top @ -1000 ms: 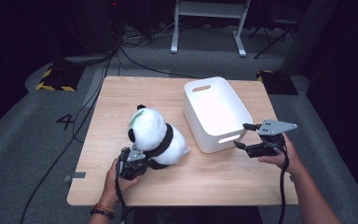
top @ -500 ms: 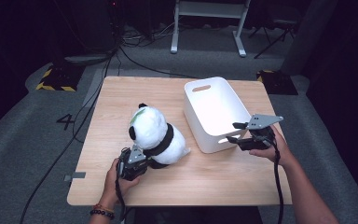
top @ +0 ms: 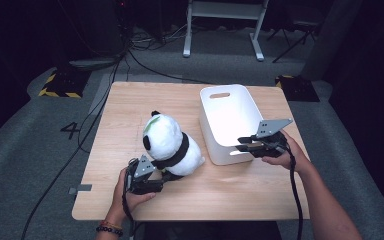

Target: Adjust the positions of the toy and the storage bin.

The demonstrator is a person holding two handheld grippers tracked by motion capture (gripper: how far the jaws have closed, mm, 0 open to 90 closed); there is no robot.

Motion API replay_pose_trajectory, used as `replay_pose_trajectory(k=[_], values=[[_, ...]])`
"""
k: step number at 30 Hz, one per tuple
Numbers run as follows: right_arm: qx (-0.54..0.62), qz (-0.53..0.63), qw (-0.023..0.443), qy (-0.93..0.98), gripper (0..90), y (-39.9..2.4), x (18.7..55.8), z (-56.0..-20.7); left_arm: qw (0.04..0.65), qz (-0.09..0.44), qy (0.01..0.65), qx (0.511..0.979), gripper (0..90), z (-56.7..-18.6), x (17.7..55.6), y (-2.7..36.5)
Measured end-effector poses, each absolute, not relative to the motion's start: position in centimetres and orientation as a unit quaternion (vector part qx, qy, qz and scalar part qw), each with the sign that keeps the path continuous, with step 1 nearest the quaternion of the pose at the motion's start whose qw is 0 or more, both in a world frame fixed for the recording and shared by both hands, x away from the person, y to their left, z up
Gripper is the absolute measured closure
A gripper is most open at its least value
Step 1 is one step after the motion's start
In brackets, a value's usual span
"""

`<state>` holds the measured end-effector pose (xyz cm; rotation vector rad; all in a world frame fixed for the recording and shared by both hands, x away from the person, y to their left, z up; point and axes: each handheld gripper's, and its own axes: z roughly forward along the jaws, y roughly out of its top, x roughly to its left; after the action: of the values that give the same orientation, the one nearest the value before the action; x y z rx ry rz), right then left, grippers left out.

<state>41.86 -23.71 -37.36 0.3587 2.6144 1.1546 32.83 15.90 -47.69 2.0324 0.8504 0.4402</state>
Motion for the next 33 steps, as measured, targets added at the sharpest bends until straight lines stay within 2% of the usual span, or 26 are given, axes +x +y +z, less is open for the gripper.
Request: replay_pose_trajectory(k=[2, 6, 10, 14, 16, 18, 19, 22, 24, 26, 30, 32, 33], values=[[0.11, 0.401, 0.123, 0.901, 76.6, -23.1, 41.5, -37.4, 0.437, 0.173, 0.341, 0.814, 20.8, -47.2, 32.5, 15.5], [0.093, 0.4, 0.121, 0.904, 82.2, -22.4, 40.7, -37.4, 0.443, 0.167, 0.351, 0.808, 15.9, -47.0, 32.6, 14.8], [0.078, 0.403, 0.116, 0.905, 86.3, -21.9, 40.1, -37.4, 0.457, 0.156, 0.352, 0.802, 15.6, -46.8, 32.8, 14.4], [0.075, 0.405, 0.122, 0.903, 86.2, -21.7, 39.4, -37.4, 0.467, 0.156, 0.352, 0.796, 17.8, -46.2, 33.3, 13.6], [0.074, 0.406, 0.123, 0.902, 83.3, -21.7, 39.3, -37.4, 0.464, 0.158, 0.35, 0.798, 18.5, -46.1, 33.4, 13.4], [0.079, 0.414, 0.124, 0.899, 76.1, -22.0, 39.1, -37.4, 0.46, 0.163, 0.35, 0.799, 17.9, -46.1, 33.4, 13.0], [0.083, 0.417, 0.132, 0.895, 67.1, -22.4, 38.9, -37.2, 0.46, 0.165, 0.352, 0.799, 16.9, -46.0, 33.4, 12.7], [0.089, 0.419, 0.138, 0.893, 65.7, -22.7, 38.8, -37.1, 0.452, 0.173, 0.338, 0.807, 16.5, -45.8, 33.2, 11.9], [0.088, 0.405, 0.142, 0.899, 59.0, -22.5, 38.7, -37.2, 0.445, 0.174, 0.324, 0.816, 16.1, -45.7, 33.0, 11.5], [0.088, 0.393, 0.151, 0.903, 58.2, -22.4, 38.6, -37.1, 0.436, 0.176, 0.318, 0.823, 15.9, -45.7, 33.0, 11.1], [0.096, 0.418, 0.159, 0.889, 47.6, -23.1, 37.9, -36.3, 0.432, 0.174, 0.322, 0.824, 14.9, -45.7, 33.2, 10.6], [0.098, 0.423, 0.164, 0.886, 45.0, -23.3, 37.7, -36.1, 0.43, 0.173, 0.324, 0.825, 15.0, -45.7, 33.4, 10.6], [0.107, 0.429, 0.172, 0.88, 38.9, -24.1, 37.3, -35.8, 0.423, 0.172, 0.333, 0.825, 16.2, -45.8, 33.7, 10.4]])
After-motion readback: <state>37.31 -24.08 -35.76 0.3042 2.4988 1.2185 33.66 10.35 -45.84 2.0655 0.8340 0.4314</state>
